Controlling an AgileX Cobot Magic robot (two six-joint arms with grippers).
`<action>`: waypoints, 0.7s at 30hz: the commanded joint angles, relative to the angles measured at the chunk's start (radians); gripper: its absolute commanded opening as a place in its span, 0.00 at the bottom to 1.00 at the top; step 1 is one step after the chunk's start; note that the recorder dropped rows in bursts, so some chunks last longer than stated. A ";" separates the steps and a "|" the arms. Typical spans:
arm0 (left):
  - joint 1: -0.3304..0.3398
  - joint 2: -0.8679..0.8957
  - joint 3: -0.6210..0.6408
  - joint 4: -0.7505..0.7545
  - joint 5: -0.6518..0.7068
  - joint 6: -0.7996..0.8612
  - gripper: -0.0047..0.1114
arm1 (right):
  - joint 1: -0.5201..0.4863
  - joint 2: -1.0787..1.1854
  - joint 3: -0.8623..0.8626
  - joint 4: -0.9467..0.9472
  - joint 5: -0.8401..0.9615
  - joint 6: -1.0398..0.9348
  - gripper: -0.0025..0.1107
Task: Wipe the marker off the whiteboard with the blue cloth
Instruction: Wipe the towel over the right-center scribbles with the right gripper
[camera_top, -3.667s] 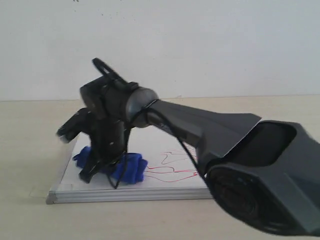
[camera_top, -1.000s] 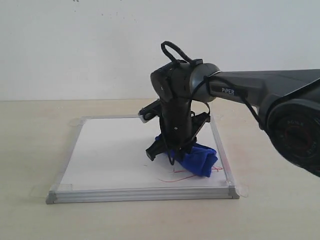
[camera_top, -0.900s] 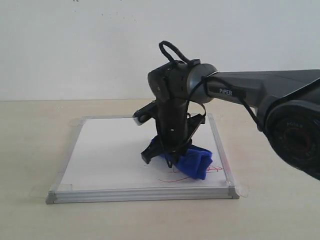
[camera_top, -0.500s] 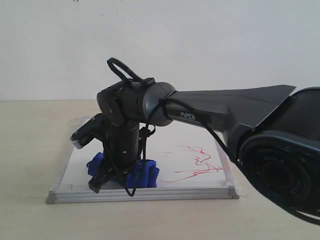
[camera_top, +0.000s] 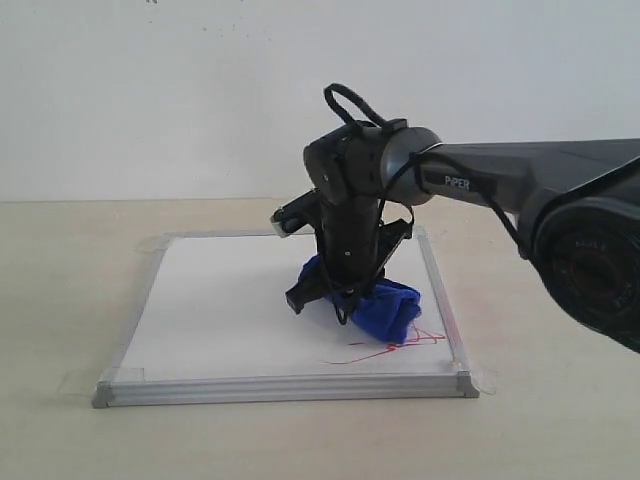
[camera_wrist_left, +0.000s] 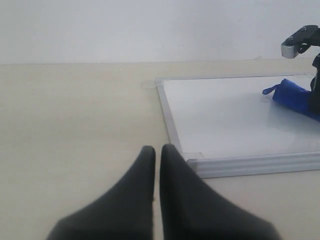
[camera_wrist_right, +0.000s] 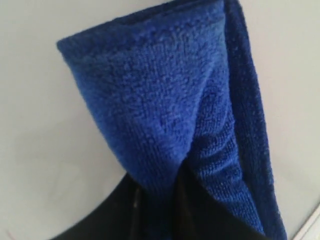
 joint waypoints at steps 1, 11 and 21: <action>-0.002 -0.002 0.004 -0.002 -0.006 -0.005 0.07 | 0.073 0.011 0.014 0.219 -0.014 -0.255 0.02; -0.002 -0.002 0.004 -0.002 -0.006 -0.005 0.07 | 0.172 0.011 0.014 0.074 -0.108 -0.347 0.02; -0.002 -0.002 0.004 -0.002 -0.006 -0.005 0.07 | -0.053 0.011 0.014 -0.159 0.032 -0.139 0.02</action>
